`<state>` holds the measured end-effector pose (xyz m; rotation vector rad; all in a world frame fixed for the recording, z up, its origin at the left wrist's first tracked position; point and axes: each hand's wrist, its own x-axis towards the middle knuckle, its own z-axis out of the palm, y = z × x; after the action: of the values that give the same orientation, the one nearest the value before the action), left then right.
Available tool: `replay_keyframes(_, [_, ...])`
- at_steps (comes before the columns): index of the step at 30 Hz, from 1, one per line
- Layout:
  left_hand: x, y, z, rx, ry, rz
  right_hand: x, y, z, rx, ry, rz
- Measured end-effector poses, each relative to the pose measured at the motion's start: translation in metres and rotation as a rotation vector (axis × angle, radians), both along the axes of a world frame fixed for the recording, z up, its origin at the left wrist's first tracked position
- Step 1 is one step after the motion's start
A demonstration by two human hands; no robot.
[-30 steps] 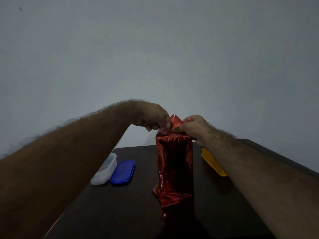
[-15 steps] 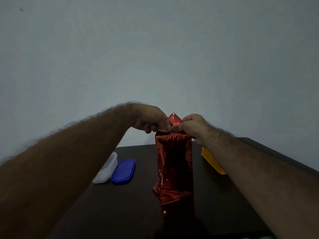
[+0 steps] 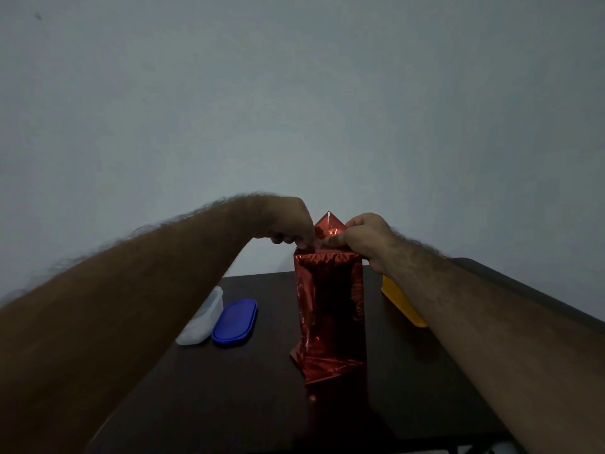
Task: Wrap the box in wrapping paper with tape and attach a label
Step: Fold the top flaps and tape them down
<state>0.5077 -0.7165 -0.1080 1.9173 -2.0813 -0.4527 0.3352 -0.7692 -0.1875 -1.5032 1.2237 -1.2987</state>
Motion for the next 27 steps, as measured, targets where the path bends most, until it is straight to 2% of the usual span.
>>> replay_keyframes(5, [-0.004, 0.002, 0.004, -0.039, -0.098, 0.022, 0.001, 0.004, 0.001, 0.002, 0.018, -0.001])
replay_keyframes(11, [-0.019, 0.001, 0.013, -0.064, -0.338, 0.043, 0.0, 0.006, 0.002, -0.006, 0.044, -0.01])
replay_keyframes(16, [-0.024, -0.003, 0.017, -0.076, -0.381, 0.062, 0.0, 0.007, 0.002, -0.015, 0.071, -0.032])
replay_keyframes(20, [-0.018, -0.005, 0.022, -0.035, -0.302, 0.105, 0.0, 0.011, 0.004, -0.011, 0.063, -0.018])
replay_keyframes(27, [0.003, -0.007, 0.013, 0.193, 0.07, 0.266, 0.0, 0.013, 0.004, -0.016, 0.06, -0.016])
